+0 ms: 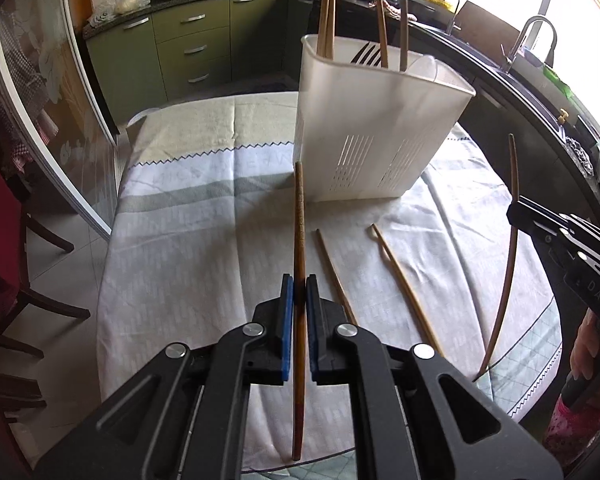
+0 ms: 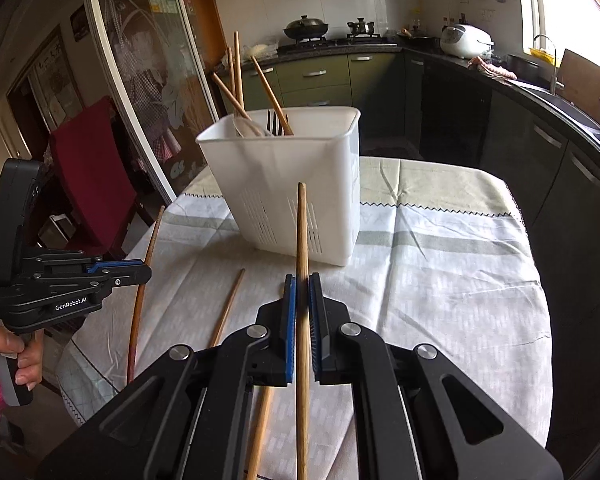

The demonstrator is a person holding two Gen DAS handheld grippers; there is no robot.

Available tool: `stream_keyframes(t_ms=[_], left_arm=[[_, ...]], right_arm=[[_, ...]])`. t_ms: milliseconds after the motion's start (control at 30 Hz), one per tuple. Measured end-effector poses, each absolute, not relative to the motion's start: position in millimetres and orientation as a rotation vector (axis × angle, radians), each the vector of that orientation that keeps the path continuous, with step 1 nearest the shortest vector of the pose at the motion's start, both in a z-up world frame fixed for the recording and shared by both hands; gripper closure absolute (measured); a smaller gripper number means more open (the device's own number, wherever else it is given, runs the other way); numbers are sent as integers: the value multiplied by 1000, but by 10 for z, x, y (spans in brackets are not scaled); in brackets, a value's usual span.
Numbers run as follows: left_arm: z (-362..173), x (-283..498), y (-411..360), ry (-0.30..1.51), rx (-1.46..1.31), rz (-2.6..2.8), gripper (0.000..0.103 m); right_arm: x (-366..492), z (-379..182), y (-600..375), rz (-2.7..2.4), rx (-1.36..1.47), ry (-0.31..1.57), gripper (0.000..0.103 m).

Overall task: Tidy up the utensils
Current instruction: 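Lift both chopsticks and carry them over the white caddy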

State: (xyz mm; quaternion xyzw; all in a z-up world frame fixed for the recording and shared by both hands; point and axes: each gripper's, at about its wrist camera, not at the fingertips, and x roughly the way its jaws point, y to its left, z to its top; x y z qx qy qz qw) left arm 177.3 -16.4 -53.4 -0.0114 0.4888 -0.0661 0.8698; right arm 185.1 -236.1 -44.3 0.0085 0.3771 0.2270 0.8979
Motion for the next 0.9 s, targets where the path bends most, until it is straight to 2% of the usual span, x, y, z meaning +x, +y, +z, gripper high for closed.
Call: stream_keyframes(t_ms=[400,900], left_arm=[[15,1445,-158,894,-19,-142,97],[33,1342,-276,885,19,-151,97]], right_arm=[[1330,-49,-2591,481,11,660,96],[1137,-34,-2636,480,11,634,96]])
